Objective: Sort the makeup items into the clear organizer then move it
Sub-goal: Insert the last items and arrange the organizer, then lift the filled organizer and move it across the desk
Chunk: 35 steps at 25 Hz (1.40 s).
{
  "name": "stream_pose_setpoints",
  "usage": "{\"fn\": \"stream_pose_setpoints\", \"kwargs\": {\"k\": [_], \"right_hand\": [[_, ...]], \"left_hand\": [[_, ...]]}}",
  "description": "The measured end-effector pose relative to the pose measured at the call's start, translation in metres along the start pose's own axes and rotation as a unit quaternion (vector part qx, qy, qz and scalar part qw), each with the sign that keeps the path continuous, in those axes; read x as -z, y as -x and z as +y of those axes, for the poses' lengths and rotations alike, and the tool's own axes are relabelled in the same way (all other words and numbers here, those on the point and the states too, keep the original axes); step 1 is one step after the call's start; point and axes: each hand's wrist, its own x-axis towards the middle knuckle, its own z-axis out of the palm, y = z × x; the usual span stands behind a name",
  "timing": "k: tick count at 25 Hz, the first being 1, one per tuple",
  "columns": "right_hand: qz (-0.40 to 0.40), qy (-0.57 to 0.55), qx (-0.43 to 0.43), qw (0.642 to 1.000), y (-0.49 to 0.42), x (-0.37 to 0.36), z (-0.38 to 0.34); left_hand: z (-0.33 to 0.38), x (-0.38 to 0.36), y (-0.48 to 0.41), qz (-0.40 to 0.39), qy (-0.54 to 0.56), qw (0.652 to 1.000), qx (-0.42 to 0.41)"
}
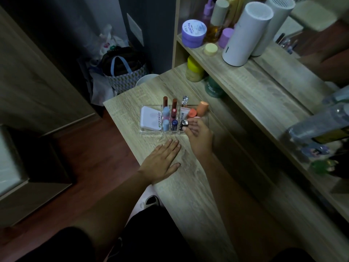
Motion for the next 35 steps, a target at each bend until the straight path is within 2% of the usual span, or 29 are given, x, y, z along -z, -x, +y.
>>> {"fn": "stream_pose_setpoints", "kwargs": {"k": [4, 9, 13, 15, 18, 21, 24, 26, 31, 35], "right_hand": [[-0.004, 0.002, -0.002, 1.000, 0.000, 0.000, -0.001], [-0.006, -0.016, -0.013, 1.000, 0.000, -0.001, -0.001], [-0.007, -0.021, -0.010, 1.000, 0.000, -0.001, -0.002], [-0.010, -0.027, -0.015, 0.999, 0.001, -0.002, -0.004], [-0.005, -0.028, -0.042, 0.999, 0.004, -0.001, -0.006], [0.033, 0.037, -0.031, 0.998, 0.011, 0.004, -0.001], [0.078, 0.138, -0.002, 0.987, 0.017, 0.015, 0.010], [0.072, 0.183, -0.011, 0.980, 0.017, 0.022, 0.018], [-0.042, 0.133, -0.051, 0.989, 0.004, 0.031, 0.023], [-0.080, 0.095, -0.076, 0.989, -0.009, 0.034, 0.020]], "left_hand": [[0.001, 0.005, 0.002, 0.008, 0.015, 1.000, 0.005], [0.000, 0.014, 0.017, 0.118, 0.051, 0.992, -0.012], [-0.009, 0.020, 0.026, 0.127, 0.078, 0.988, 0.045], [-0.014, 0.021, 0.028, 0.160, 0.142, 0.968, 0.129], [-0.021, 0.023, 0.032, 0.257, 0.225, 0.905, 0.252], [-0.030, 0.028, 0.033, 0.297, 0.259, 0.873, 0.288], [-0.039, 0.038, 0.024, 0.254, 0.301, 0.864, 0.312], [-0.045, 0.043, 0.017, 0.213, 0.307, 0.872, 0.316], [-0.056, 0.056, -0.002, 0.185, 0.291, 0.903, 0.256], [-0.064, 0.062, -0.014, 0.168, 0.289, 0.911, 0.243]]}}
